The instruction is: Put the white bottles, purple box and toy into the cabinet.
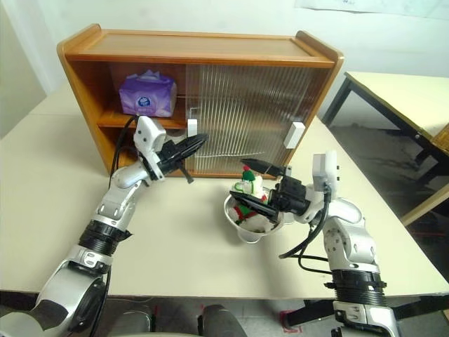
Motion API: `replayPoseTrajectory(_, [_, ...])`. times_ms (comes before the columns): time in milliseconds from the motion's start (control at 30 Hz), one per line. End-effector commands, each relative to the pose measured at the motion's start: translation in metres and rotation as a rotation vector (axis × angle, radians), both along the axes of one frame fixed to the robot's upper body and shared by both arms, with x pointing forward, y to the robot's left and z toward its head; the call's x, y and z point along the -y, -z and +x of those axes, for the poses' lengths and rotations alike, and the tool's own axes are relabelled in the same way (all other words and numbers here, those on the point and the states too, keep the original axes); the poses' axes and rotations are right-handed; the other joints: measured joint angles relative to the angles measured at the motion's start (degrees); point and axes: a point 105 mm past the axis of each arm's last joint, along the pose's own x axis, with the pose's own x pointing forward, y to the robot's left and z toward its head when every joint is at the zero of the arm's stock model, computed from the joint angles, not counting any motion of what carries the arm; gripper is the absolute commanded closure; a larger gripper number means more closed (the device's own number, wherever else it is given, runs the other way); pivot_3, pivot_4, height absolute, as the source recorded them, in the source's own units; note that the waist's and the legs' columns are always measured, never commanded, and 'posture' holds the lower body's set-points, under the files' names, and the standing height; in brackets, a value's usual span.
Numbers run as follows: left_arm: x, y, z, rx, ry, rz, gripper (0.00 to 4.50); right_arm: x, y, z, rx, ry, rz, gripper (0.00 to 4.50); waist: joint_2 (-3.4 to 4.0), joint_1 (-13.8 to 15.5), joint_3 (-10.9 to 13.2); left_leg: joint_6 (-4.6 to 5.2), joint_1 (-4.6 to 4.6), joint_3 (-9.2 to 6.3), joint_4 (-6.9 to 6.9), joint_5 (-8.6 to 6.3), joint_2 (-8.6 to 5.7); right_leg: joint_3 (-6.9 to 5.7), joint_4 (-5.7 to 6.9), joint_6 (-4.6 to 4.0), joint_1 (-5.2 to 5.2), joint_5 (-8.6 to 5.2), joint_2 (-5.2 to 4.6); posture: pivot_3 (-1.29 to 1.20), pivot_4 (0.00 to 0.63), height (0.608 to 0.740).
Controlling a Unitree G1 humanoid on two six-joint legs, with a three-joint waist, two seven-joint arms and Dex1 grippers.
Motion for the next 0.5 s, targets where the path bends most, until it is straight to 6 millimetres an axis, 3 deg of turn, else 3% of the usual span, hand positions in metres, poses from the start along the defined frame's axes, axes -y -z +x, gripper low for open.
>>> replayPoseTrajectory(33, [-0.001, 0.016, 0.006, -0.043, -0.069, 0.048, 4.47, 0.001, -0.002, -0.004, 0.015, -0.012, 0.017, 0.0, 0.0, -0.58, 0.0, 0.04, 0.01, 0.04, -0.01, -0.03, 0.0, 0.02, 0.0, 0.02, 0.0, -0.01, 0.0, -0.14, 0.0, 0.74])
replayPoseTrajectory(500, [-0.038, 0.026, 0.032, -0.12, -0.341, 0.043, 4.47, -0.003, -0.002, -0.004, 0.007, -0.023, 0.064, 0.0, 0.01, -1.05, 0.0, 0.08, 0.04, 0.07, 0.02, -0.05, -0.02, 0.06, 0.0, 0.04, 0.01, -0.03, 0.01, -0.14, 0.0, 0.74])
